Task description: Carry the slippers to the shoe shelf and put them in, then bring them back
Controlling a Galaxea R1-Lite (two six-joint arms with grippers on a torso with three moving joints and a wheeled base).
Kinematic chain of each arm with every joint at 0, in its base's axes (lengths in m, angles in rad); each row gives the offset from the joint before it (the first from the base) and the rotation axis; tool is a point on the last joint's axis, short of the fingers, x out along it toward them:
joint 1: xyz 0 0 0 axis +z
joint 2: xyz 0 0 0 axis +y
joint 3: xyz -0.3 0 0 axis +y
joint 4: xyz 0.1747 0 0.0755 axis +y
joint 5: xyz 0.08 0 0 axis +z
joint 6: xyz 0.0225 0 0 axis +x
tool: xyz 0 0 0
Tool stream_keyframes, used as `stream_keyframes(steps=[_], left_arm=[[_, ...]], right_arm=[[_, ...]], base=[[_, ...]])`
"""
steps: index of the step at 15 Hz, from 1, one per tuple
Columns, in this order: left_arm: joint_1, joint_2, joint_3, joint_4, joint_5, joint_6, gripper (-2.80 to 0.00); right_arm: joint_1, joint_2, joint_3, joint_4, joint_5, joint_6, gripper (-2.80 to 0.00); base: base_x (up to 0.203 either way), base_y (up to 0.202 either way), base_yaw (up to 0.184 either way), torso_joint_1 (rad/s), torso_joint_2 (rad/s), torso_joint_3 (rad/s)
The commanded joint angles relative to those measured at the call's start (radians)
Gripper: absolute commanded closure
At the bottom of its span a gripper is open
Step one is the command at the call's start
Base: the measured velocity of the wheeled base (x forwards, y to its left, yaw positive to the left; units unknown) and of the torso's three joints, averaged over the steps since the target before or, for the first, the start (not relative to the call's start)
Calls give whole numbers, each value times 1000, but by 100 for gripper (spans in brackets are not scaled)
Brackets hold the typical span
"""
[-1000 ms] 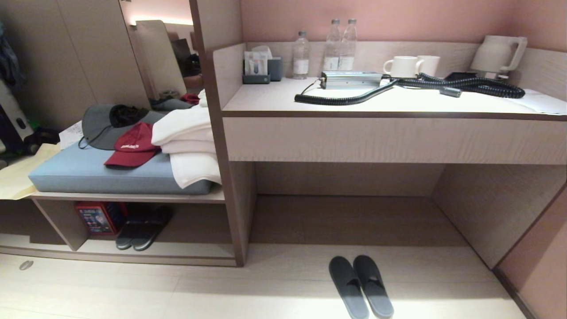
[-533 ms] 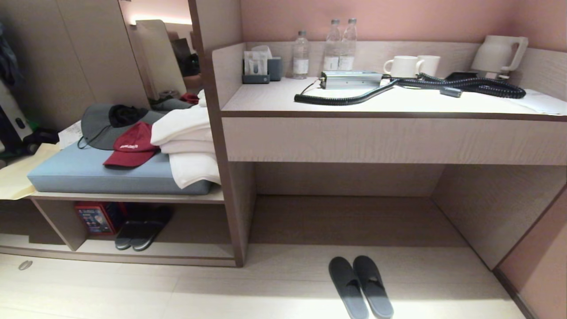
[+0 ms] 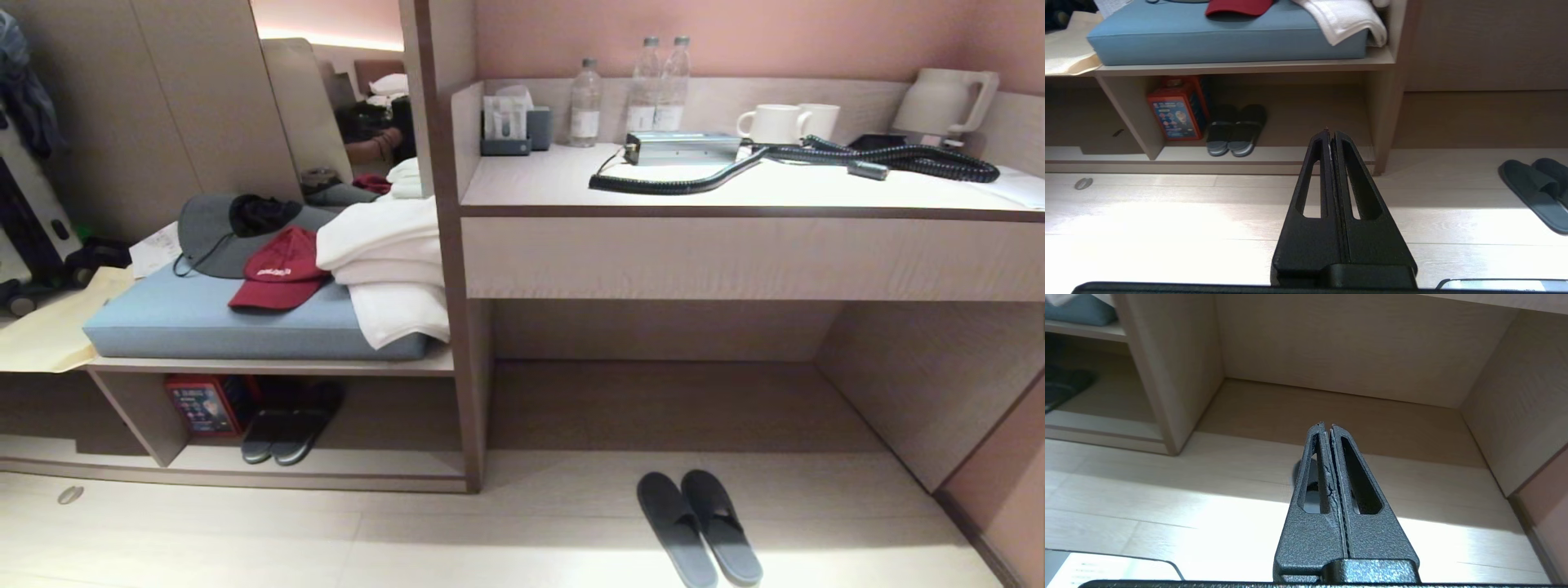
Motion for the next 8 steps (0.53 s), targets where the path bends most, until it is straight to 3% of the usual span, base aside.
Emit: stream_keyframes(steps=[1, 8], left_arm=[[0, 1, 0, 2, 0, 0, 0], [0, 1, 0, 2, 0, 0, 0]], right_arm=[[0, -2, 0, 0, 1, -1, 0], [0, -2, 0, 0, 1, -1, 0]], base=[[0, 197, -4, 2, 7, 7], [0, 196, -2, 2, 2, 2]])
